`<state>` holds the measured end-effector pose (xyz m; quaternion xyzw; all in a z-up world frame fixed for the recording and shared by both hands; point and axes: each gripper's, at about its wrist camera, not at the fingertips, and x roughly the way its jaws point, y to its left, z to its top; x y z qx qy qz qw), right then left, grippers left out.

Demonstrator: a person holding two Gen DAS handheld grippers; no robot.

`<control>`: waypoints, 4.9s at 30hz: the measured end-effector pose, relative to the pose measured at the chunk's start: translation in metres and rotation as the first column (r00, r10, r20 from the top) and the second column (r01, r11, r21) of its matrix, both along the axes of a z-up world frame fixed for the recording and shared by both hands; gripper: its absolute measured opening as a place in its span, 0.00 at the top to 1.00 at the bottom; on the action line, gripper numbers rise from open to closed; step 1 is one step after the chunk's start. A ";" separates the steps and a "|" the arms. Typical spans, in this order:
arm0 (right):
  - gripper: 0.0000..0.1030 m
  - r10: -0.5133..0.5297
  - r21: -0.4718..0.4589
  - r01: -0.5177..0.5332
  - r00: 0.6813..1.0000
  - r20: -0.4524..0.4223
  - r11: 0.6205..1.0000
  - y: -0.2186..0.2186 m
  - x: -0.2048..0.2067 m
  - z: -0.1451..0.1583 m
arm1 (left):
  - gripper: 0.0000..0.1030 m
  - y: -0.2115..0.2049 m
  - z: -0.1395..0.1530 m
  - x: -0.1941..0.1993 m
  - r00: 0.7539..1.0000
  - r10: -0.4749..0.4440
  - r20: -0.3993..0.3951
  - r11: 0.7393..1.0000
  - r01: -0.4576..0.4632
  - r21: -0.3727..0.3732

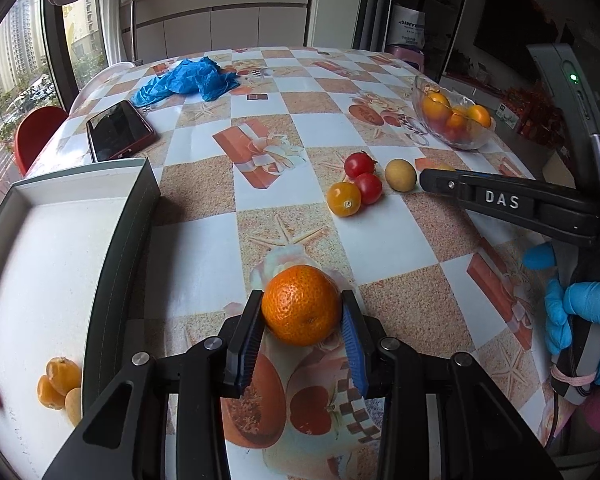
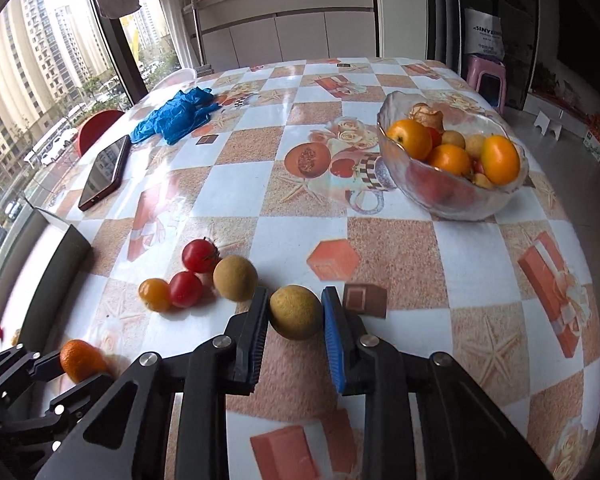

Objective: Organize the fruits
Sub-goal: 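Grasp a brown round fruit with the right tool, then carry the mandarin and brown fruit over the white tray with both tools, then open the left tool to drop the mandarin while the right tool releases the brown fruit, then move both open tools back to the fruits left on the table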

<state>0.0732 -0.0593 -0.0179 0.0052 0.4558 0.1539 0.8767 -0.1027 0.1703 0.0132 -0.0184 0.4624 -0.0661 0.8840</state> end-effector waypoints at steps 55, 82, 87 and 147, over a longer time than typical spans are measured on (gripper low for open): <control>0.72 0.284 -0.037 -0.285 0.959 -0.013 0.958 0.151 -0.114 0.048 | 0.62 0.126 0.053 -0.089 0.964 0.213 0.157 0.972 -0.192 -0.138; 0.72 0.427 -0.066 -0.430 0.902 -0.058 0.900 0.260 -0.103 0.035 | 0.62 0.201 0.012 -0.090 0.921 0.381 0.081 0.921 -0.370 -0.126; 0.72 0.426 -0.068 -0.431 0.901 -0.078 0.900 0.263 -0.099 0.028 | 0.62 0.200 0.007 -0.088 0.921 0.384 0.068 0.919 -0.374 -0.124; 0.00 -0.104 -0.076 0.095 0.986 -0.132 0.993 0.004 -0.035 -0.009 | 0.20 0.050 0.044 -0.028 0.990 0.135 0.044 0.989 -0.137 0.050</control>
